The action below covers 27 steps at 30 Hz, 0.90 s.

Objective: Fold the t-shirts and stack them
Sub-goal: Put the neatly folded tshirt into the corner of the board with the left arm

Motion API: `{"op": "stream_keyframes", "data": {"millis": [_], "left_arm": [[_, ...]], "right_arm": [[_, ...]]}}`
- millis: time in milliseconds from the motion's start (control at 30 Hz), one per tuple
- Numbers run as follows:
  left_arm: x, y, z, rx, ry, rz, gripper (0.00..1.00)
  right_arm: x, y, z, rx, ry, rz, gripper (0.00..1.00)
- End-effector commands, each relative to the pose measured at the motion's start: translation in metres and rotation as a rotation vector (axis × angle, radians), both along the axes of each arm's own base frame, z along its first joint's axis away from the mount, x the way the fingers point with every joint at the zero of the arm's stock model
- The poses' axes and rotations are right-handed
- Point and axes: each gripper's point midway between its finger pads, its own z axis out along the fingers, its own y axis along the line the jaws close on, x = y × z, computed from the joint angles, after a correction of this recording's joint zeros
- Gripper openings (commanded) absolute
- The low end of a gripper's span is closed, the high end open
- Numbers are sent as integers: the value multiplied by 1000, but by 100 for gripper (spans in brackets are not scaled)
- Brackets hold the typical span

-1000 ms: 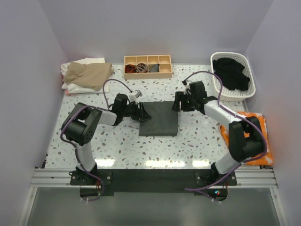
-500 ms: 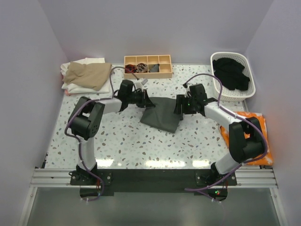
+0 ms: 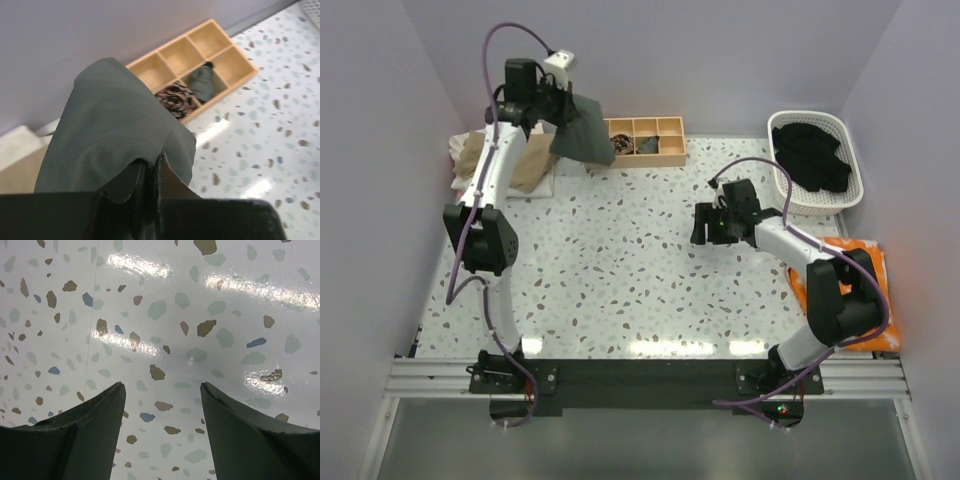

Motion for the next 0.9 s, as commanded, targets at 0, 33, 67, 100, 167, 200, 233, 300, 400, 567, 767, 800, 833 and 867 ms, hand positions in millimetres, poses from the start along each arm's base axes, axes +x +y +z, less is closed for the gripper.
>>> {"op": "stream_keyframes", "data": {"millis": [0, 33, 67, 100, 167, 200, 233, 300, 400, 567, 767, 800, 833, 867], "left_arm": [[21, 78, 0, 168, 17, 87, 0], [25, 107, -3, 159, 24, 128, 0], [30, 122, -6, 148, 19, 152, 0], [31, 134, -12, 126, 34, 176, 0], [33, 170, -38, 107, 69, 243, 0], [35, 182, -49, 102, 91, 282, 0], [36, 199, -60, 103, 111, 324, 0], [41, 220, -87, 106, 161, 397, 0], [42, 252, -105, 141, 183, 525, 100], [34, 282, -75, 177, 75, 708, 100], [11, 254, 13, -3, -71, 692, 100], [7, 241, 24, -52, -86, 661, 100], [0, 229, 18, -76, -68, 640, 100], [-10, 219, 53, -104, -155, 617, 100]], "right_arm": [[10, 5, 4, 13, -22, 25, 66], [10, 6, 2, 12, -15, 30, 66], [12, 7, 2, 16, -16, 29, 66], [11, 7, -2, 15, -5, 31, 66], [12, 9, -4, 21, 1, 36, 66], [13, 10, -4, 23, 2, 36, 66], [13, 11, -6, 23, 10, 40, 66], [13, 14, -7, 32, 16, 48, 66], [11, 13, -10, 35, 25, 50, 66], [10, 14, -6, 43, 10, 47, 66], [12, 3, 14, 29, -83, -5, 66], [11, 1, 23, 32, -111, -20, 67], [11, -2, 29, 25, -132, -32, 71], [10, -9, 31, 2, -148, -55, 85]]}}
